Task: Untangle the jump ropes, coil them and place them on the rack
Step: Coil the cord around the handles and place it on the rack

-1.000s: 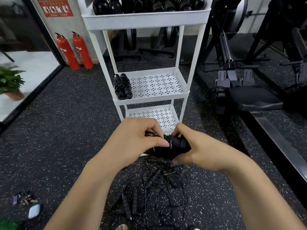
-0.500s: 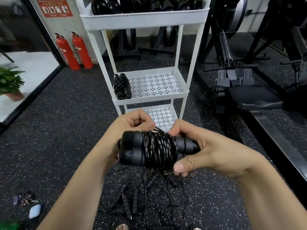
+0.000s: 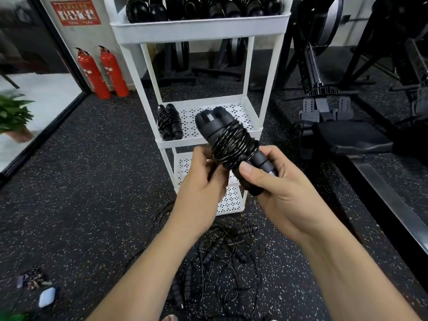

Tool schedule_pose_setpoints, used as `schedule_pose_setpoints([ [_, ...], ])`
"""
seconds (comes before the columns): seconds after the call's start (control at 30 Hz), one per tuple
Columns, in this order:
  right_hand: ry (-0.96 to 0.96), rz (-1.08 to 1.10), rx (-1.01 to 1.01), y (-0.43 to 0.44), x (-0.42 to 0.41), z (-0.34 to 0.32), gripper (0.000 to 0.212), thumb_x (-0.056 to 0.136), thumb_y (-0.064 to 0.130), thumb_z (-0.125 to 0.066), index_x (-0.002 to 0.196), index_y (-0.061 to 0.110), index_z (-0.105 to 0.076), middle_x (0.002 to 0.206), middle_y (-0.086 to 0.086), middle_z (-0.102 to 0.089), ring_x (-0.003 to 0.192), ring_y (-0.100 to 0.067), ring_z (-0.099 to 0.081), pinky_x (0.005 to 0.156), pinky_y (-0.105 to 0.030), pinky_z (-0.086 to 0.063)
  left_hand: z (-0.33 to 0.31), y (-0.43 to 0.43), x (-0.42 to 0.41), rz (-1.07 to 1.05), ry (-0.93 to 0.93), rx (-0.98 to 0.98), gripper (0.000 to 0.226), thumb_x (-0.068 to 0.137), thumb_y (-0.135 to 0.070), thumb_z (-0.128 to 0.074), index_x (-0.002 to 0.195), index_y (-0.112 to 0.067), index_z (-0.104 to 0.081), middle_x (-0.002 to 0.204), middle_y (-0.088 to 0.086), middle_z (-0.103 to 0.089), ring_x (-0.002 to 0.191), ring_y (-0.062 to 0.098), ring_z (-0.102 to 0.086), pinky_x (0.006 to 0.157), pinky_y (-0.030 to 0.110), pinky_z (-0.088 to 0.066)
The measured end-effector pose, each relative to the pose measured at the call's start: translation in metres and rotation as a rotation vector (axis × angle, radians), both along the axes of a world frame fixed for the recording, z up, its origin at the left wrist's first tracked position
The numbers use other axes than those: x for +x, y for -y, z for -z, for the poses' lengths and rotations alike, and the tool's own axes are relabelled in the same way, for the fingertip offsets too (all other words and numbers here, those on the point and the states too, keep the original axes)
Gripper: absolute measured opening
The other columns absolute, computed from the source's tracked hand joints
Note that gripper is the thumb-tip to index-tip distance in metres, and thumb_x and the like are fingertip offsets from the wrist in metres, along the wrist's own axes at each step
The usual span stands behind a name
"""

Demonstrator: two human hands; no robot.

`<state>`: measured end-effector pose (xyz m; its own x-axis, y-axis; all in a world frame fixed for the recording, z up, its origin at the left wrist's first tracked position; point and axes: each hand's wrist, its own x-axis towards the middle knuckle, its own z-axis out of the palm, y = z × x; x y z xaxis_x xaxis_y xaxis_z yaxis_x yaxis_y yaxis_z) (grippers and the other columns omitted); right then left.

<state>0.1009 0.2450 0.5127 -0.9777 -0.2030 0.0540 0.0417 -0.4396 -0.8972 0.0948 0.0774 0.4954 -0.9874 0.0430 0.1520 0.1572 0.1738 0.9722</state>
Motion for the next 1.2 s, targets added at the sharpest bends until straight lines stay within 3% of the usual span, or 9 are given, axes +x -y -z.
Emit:
schedule_pose_setpoints([
  [0.13, -0.005, 0.073, 0.068, 0.004, 0.000, 0.005, 0.036, 0.086, 0.023, -0.082, 0.115, 0.013, -0.063, 0.104, -0.007, -0.070, 0.092, -0.018, -0.060, 0.086, -0.037, -0.043, -0.003, -0.002, 0.001, -0.043, 0.003, -0.040, 0.008, 0.111, -0.020, -0.058, 0.114, -0.026, -0.054, 0.084, -0.009, -0.074, 0.059, 0.018, -0.058, 0.061, 0.042, -0.048],
  [0.23, 0.002, 0.149, 0.136, 0.007, -0.002, 0.010, 0.042, 0.088, 0.030, -0.083, 0.120, 0.014, -0.061, 0.107, -0.010, -0.069, 0.096, -0.023, -0.061, 0.090, -0.044, -0.046, -0.001, -0.005, 0.004, -0.025, 0.083, -0.035, 0.008, 0.108, -0.025, -0.064, 0.110, -0.026, -0.056, 0.094, -0.005, -0.081, 0.067, 0.024, -0.075, 0.083, 0.054, -0.058],
  [0.33, 0.027, 0.210, 0.157, 0.007, -0.003, 0.011, 0.040, 0.095, 0.029, -0.082, 0.125, 0.016, -0.059, 0.110, -0.009, -0.072, 0.097, -0.021, -0.067, 0.088, -0.040, -0.051, 0.000, -0.007, 0.008, -0.058, 0.136, -0.009, 0.014, 0.100, -0.023, -0.076, 0.102, -0.019, -0.063, 0.088, -0.004, -0.082, 0.071, 0.020, -0.078, 0.086, 0.044, -0.057],
  [0.57, 0.043, 0.361, 0.207, 0.012, -0.006, 0.012, 0.021, 0.103, 0.019, -0.068, 0.123, 0.022, -0.060, 0.104, 0.006, -0.073, 0.089, -0.002, -0.066, 0.079, -0.024, -0.049, 0.005, -0.016, 0.017, -0.053, 0.252, 0.214, 0.005, 0.096, -0.015, -0.078, 0.093, -0.012, -0.075, 0.078, 0.003, -0.078, 0.068, 0.007, -0.066, 0.065, 0.017, -0.047],
  [0.7, 0.040, 0.434, 0.238, 0.012, -0.005, 0.013, 0.019, 0.104, 0.022, -0.065, 0.120, 0.029, -0.058, 0.105, 0.005, -0.073, 0.082, -0.001, -0.064, 0.067, -0.024, -0.050, 0.004, -0.020, 0.020, 0.030, 0.315, 0.307, 0.005, 0.099, -0.018, -0.074, 0.101, -0.013, -0.074, 0.093, 0.005, -0.082, 0.076, 0.004, -0.068, 0.070, 0.023, -0.044],
  [0.87, 0.045, 0.447, 0.240, 0.018, -0.002, 0.013, 0.021, 0.099, 0.024, -0.064, 0.116, 0.035, -0.058, 0.097, 0.012, -0.075, 0.085, -0.008, -0.066, 0.066, -0.035, -0.056, 0.002, -0.029, 0.026, 0.027, 0.341, 0.291, 0.018, 0.091, -0.011, -0.082, 0.105, -0.010, -0.070, 0.091, 0.008, -0.082, 0.078, 0.011, -0.072, 0.075, 0.023, -0.050],
  [0.97, 0.018, 0.420, 0.256, 0.019, -0.004, 0.015, 0.027, 0.090, 0.034, -0.067, 0.115, 0.040, -0.057, 0.107, 0.005, -0.075, 0.090, -0.011, -0.069, 0.071, -0.041, -0.058, 0.001, -0.027, 0.026, 0.032, 0.393, 0.344, 0.014, 0.091, -0.011, -0.082, 0.100, -0.013, -0.073, 0.091, 0.010, -0.081, 0.076, 0.012, -0.070, 0.070, 0.027, -0.047],
  [1.1, -0.027, 0.360, 0.236, 0.009, -0.009, 0.015, 0.037, 0.097, 0.014, -0.078, 0.123, 0.026, -0.055, 0.100, 0.002, -0.069, 0.085, -0.007, -0.068, 0.073, -0.031, -0.056, -0.007, -0.016, 0.024, 0.042, 0.412, 0.317, 0.018, 0.099, -0.012, -0.073, 0.116, -0.014, -0.069, 0.100, 0.009, -0.083, 0.082, 0.013, -0.071, 0.073, 0.034, -0.043],
  [1.2, -0.064, 0.295, 0.195, -0.002, -0.010, 0.015, 0.044, 0.089, -0.003, -0.083, 0.118, 0.018, -0.056, 0.092, 0.006, -0.071, 0.089, -0.012, -0.066, 0.088, -0.032, -0.056, -0.016, -0.006, 0.021, 0.032, 0.424, 0.325, 0.031, 0.102, -0.011, -0.069, 0.131, -0.017, -0.061, 0.101, 0.012, -0.083, 0.082, 0.015, -0.073, 0.078, 0.035, -0.044],
])
